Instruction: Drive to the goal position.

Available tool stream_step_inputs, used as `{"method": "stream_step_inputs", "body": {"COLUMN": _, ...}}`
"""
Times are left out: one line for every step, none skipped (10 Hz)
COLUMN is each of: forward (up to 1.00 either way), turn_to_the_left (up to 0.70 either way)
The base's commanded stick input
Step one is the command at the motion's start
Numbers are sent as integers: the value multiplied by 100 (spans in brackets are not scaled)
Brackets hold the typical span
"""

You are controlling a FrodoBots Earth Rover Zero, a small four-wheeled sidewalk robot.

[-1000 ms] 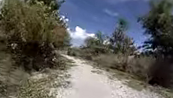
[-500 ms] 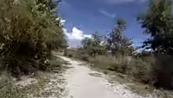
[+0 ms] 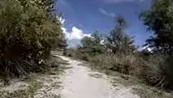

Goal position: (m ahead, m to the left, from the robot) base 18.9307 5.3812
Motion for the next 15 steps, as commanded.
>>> {"method": "stream_step_inputs", "body": {"forward": 50, "turn_to_the_left": 0}}
{"method": "stream_step_inputs", "body": {"forward": 50, "turn_to_the_left": 0}}
{"method": "stream_step_inputs", "body": {"forward": 50, "turn_to_the_left": 0}}
{"method": "stream_step_inputs", "body": {"forward": 50, "turn_to_the_left": 0}}
{"method": "stream_step_inputs", "body": {"forward": 50, "turn_to_the_left": 0}}
{"method": "stream_step_inputs", "body": {"forward": 50, "turn_to_the_left": 0}}
{"method": "stream_step_inputs", "body": {"forward": 50, "turn_to_the_left": 0}}
{"method": "stream_step_inputs", "body": {"forward": 50, "turn_to_the_left": 0}}
{"method": "stream_step_inputs", "body": {"forward": 50, "turn_to_the_left": 0}}
{"method": "stream_step_inputs", "body": {"forward": 50, "turn_to_the_left": 0}}
{"method": "stream_step_inputs", "body": {"forward": 50, "turn_to_the_left": 0}}
{"method": "stream_step_inputs", "body": {"forward": 50, "turn_to_the_left": 0}}
{"method": "stream_step_inputs", "body": {"forward": 50, "turn_to_the_left": 0}}
{"method": "stream_step_inputs", "body": {"forward": 50, "turn_to_the_left": 0}}
{"method": "stream_step_inputs", "body": {"forward": 50, "turn_to_the_left": 0}}
